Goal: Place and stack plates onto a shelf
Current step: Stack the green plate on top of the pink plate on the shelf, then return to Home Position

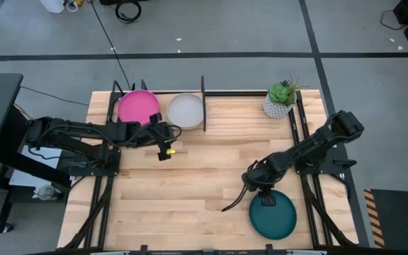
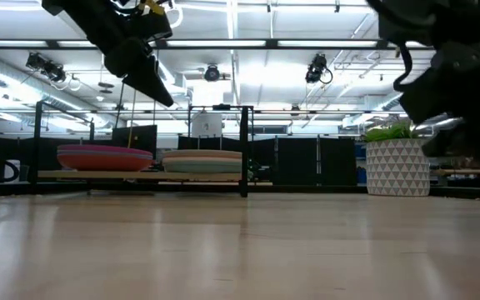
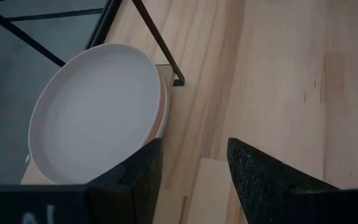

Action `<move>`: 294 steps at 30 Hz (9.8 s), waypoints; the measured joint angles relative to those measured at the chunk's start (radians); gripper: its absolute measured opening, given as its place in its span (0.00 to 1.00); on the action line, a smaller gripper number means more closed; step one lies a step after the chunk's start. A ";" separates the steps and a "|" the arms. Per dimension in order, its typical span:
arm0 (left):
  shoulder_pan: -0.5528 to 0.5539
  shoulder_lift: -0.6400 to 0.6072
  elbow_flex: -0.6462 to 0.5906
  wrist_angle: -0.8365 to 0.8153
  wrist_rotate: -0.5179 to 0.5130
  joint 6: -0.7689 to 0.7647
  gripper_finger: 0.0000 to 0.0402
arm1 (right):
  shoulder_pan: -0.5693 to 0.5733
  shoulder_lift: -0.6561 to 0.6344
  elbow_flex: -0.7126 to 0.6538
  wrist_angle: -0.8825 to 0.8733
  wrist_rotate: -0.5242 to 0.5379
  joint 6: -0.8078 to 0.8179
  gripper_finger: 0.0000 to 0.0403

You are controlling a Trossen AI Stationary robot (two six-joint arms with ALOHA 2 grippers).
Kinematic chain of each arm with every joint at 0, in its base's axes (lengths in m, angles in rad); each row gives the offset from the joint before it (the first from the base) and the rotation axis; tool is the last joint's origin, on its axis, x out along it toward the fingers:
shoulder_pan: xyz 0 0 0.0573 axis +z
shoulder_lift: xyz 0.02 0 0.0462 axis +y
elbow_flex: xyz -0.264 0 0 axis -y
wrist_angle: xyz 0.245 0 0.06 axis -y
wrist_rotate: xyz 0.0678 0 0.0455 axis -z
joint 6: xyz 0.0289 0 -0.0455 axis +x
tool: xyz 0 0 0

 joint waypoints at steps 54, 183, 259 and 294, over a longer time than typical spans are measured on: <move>-0.346 0.583 -0.001 1.105 -0.029 1.180 0.45 | -0.594 -0.054 0.037 0.100 -0.520 -0.268 0.04; 0.150 0.455 0.125 0.197 -0.351 0.783 0.14 | -0.565 -0.427 0.322 -0.115 0.271 -0.270 0.39; 0.076 -0.006 0.053 -0.452 -0.286 -0.233 0.40 | -0.480 -0.443 0.251 0.018 0.383 -0.341 0.39; -0.297 -0.781 -0.710 0.706 -0.077 0.045 0.32 | -0.494 -1.059 -0.682 0.935 0.388 -0.303 0.22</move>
